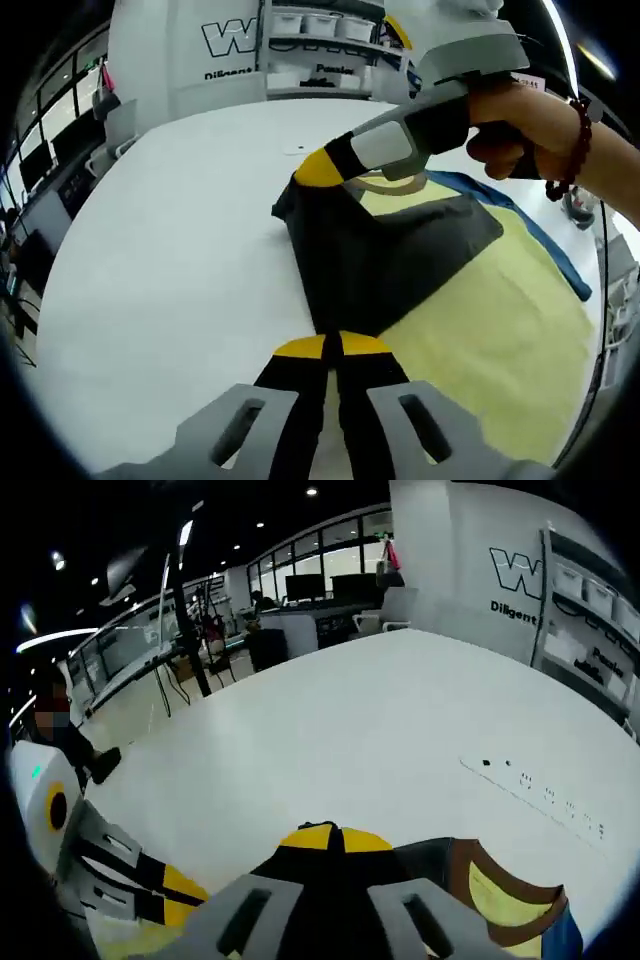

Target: Fold the garment on the visible template until the final outline fits inside the template.

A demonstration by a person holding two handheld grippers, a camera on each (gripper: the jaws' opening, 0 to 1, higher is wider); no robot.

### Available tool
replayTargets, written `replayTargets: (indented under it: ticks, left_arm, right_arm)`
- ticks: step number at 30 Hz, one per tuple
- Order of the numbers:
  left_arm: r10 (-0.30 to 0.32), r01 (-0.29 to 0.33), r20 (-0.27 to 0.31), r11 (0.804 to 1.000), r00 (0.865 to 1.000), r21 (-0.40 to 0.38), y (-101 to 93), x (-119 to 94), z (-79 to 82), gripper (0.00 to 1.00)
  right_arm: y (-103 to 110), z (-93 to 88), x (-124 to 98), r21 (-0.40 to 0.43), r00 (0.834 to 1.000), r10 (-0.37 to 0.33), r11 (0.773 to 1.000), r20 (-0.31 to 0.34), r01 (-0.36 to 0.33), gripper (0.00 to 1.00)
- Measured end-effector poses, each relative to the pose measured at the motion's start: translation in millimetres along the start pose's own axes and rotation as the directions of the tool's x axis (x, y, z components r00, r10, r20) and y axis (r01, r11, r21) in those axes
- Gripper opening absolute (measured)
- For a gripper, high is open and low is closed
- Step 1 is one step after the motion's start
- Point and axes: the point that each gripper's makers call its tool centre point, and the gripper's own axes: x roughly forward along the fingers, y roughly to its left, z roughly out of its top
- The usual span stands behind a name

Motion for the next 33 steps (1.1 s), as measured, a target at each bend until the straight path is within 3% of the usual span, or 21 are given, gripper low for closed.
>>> replayTargets:
  ticks: [3,4,5,6,8,9,11,14,17,20,22,25,28,31,33]
  left_arm:
    - [0.003,-0.003,0.0,1.0,1.0,-0.001,0.6,-0.2,-0.1,0.03]
    - [0.003,-0.003,-0.001,1.0,1.0,-0.001,0.4,-0.3,-0.3,0.03]
    - [0.002,-0.002,-0.001,1.0,1.0,-0.001,0.1,-0.3,-0.3,0.03]
    - [0.002,-0.002,-0.002,1.0,1.0,0.0,-0.1,0.0,-0.2,0.03]
    - [0.004,-0.004,-0.008,1.0,1.0,0.011,-0.5,0.4,0.3,0.03]
    - [0.004,-0.004,-0.007,1.0,1.0,0.015,-0.8,0.4,0.5,0.03]
    - [0.006,-0.006,-0.006,0.999,1.0,0.032,-1.8,0.6,0.4,0.03]
    - [0.006,-0.006,-0.005,0.999,1.0,0.053,-3.1,1.3,0.5,0.03]
    - [0.01,-0.009,-0.009,0.997,1.0,0.076,-3.2,1.6,0.9,0.03]
    - [0.013,-0.012,-0.012,0.996,1.0,0.086,-3.4,1.9,0.9,0.03]
    - [0.016,-0.015,-0.014,0.996,1.0,0.088,-3.5,2.2,0.9,0.03]
    - [0.017,-0.015,-0.015,0.995,1.0,0.095,-3.9,2.5,1.1,0.03]
    - [0.016,-0.014,-0.015,0.996,1.0,0.093,-3.7,2.6,1.1,0.03]
    - [0.017,-0.016,-0.008,0.996,1.0,0.093,-3.8,2.3,1.1,0.03]
    - [0.018,-0.018,-0.004,0.995,1.0,0.103,-4.2,2.2,1.3,0.03]
  right_arm:
    - [-9.8,-12.3,-2.2,0.052,0.998,-0.049,0.997,-0.039,0.051,0.0]
    - [-11.3,-22.6,-3.1,0.076,0.995,-0.06,0.995,-0.084,0.067,0.0]
    - [-15.3,-31.6,-4.5,0.054,0.988,-0.082,0.995,-0.131,0.09,0.0]
    - [-17.0,-34.4,-3.9,0.005,0.987,-0.093,0.996,-0.132,0.094,0.0]
    - [-9.7,-41.9,-1.4,-0.028,0.989,-0.052,0.998,-0.142,0.048,0.0]
    - [-9.2,-41.5,-1.8,-0.022,0.989,-0.056,0.998,-0.134,0.053,0.0]
    - [-10.1,-35.6,-3.6,-0.099,0.991,-0.07,0.993,-0.11,0.059,0.0]
    - [-9.8,-24.7,-6.0,-0.153,0.995,-0.08,0.986,-0.066,0.069,0.11]
    - [-4.3,-12.2,-10.0,-0.238,0.997,-0.07,0.969,-0.024,0.062,0.09]
    - [8.1,-1.2,-10.4,-0.34,0.999,-0.04,0.94,0.004,0.039,0.11]
    - [10.7,-1.6,-10.2,-0.387,0.998,-0.051,0.921,-0.022,0.039,0.12]
    - [24.8,8.2,-6.5,-0.499,1.0,-0.014,0.866,0.009,0.017,0.11]
    - [34.1,5.9,-2.0,-0.555,1.0,0.012,0.832,-0.023,-0.023,0.12]
    - [37.4,-3.2,7.7,-0.629,0.997,0.009,0.775,-0.079,-0.057,0.11]
    - [37.7,-6.5,12.5,-0.639,0.996,0.015,0.766,-0.086,-0.067,0.1]
